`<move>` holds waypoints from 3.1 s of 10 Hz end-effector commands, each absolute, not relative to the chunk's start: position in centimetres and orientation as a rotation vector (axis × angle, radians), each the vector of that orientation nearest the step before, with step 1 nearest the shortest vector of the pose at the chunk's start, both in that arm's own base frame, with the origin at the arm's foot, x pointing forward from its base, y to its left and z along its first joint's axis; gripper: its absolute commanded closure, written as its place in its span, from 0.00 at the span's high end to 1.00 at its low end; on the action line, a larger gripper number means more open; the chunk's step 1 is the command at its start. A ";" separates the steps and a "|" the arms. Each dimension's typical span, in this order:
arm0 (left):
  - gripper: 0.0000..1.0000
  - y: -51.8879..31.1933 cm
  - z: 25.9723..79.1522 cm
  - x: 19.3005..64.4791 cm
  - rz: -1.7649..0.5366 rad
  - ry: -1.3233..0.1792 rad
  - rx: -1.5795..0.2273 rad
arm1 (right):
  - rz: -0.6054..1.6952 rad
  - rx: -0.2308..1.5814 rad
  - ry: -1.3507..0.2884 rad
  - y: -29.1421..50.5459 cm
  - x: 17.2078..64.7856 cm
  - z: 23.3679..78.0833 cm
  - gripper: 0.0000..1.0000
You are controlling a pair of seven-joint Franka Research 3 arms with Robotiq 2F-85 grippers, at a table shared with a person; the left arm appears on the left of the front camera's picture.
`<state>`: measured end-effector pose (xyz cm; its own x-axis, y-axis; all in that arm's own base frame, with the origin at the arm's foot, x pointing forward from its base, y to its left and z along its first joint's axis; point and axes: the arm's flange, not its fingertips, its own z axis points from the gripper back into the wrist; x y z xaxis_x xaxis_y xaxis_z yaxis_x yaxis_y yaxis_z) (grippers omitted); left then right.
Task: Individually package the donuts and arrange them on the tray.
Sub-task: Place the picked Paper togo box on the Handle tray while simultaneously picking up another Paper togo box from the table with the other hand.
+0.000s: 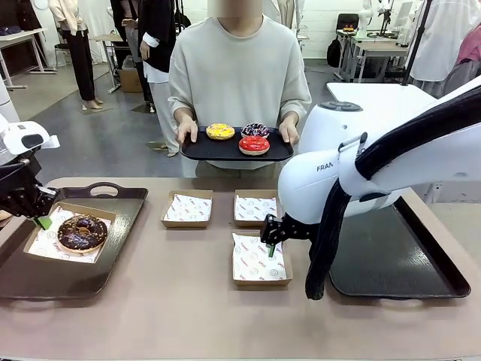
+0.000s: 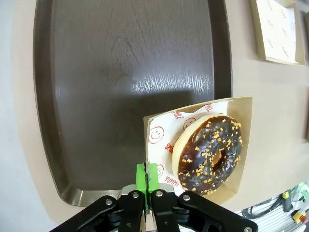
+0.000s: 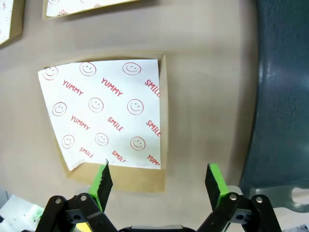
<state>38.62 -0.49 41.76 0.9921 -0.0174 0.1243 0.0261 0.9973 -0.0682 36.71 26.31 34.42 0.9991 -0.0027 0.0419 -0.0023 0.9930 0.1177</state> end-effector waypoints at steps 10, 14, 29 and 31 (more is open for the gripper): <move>0.01 -1.1 37.1 37.8 -0.014 -0.001 -0.099 | -0.012 0.082 -0.065 27.9 38.3 32.0 1.00; 0.01 -2.3 36.5 38.0 -0.003 -0.001 -0.012 | -0.011 0.092 -0.060 27.5 38.5 31.9 1.00; 0.86 -2.7 36.0 38.4 -0.005 0.022 0.032 | -0.003 0.095 -0.057 27.3 38.8 31.8 0.00; 1.00 -2.7 36.0 38.3 0.000 0.021 0.023 | -0.001 0.093 -0.061 27.4 38.7 31.9 0.00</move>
<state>38.98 -2.82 36.37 0.9993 -0.0235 -0.0286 0.0236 0.9997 0.0051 38.15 26.63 31.93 0.9990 -0.0085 0.0431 0.0043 0.9955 0.0949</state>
